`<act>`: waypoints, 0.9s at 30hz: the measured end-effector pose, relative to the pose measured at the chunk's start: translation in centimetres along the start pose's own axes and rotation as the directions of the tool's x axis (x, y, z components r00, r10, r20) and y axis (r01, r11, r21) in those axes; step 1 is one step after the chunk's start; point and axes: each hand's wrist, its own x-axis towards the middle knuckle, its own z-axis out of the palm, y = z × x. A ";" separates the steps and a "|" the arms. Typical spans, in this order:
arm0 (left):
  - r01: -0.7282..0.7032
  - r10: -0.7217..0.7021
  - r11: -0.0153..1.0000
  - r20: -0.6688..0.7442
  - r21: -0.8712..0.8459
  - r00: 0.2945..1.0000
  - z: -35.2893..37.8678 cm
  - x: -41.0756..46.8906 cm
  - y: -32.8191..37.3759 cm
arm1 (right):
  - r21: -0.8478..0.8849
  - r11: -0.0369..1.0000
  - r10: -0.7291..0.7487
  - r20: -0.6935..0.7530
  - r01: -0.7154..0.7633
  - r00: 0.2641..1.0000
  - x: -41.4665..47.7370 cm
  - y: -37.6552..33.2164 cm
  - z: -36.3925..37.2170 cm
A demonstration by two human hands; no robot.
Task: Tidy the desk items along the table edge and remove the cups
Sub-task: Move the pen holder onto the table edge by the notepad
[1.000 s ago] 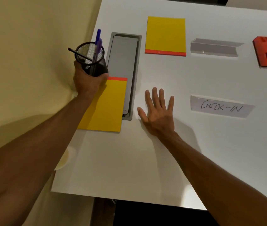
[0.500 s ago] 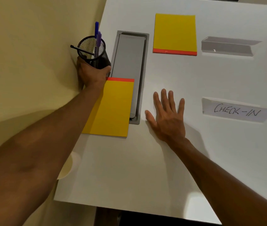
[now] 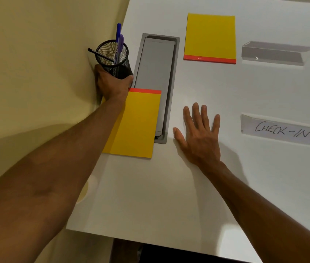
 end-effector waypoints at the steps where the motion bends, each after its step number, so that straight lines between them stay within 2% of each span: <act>1: 0.001 -0.001 1.000 -0.001 0.001 1.000 0.0 0.0 0.0 | 0.002 1.000 -0.001 -0.002 0.001 1.000 0.0 0.0 0.0; 8: 0.019 -0.020 1.000 0.013 0.010 1.000 -0.1 -0.5 0.0 | 0.017 1.000 0.003 -0.010 -0.003 1.000 -0.1 0.1 -0.1; 15: 0.063 -0.071 0.990 -0.063 -0.126 0.995 -1.4 -4.9 0.3 | 0.080 0.997 0.008 -0.018 -0.007 1.000 -0.1 0.2 0.2; 18: -0.033 0.029 0.999 -0.103 -0.036 0.994 -2.2 -9.4 0.0 | 0.222 0.975 0.011 0.003 -0.011 1.000 0.0 0.7 -0.2; 20: -0.138 0.142 0.988 -0.061 0.063 0.988 -2.9 -12.6 -0.3 | 0.267 0.964 0.005 0.037 -0.015 0.999 0.0 0.9 -0.7; 24: -0.365 0.338 0.904 0.151 0.222 0.929 -4.7 -17.1 -0.7 | 0.276 0.961 -0.056 0.225 -0.009 0.973 0.4 1.8 -2.8; 27: -0.464 0.374 0.837 0.313 0.292 0.873 -5.9 -19.1 -0.2 | 0.316 0.949 -0.099 0.291 0.003 0.952 -0.4 2.8 -5.5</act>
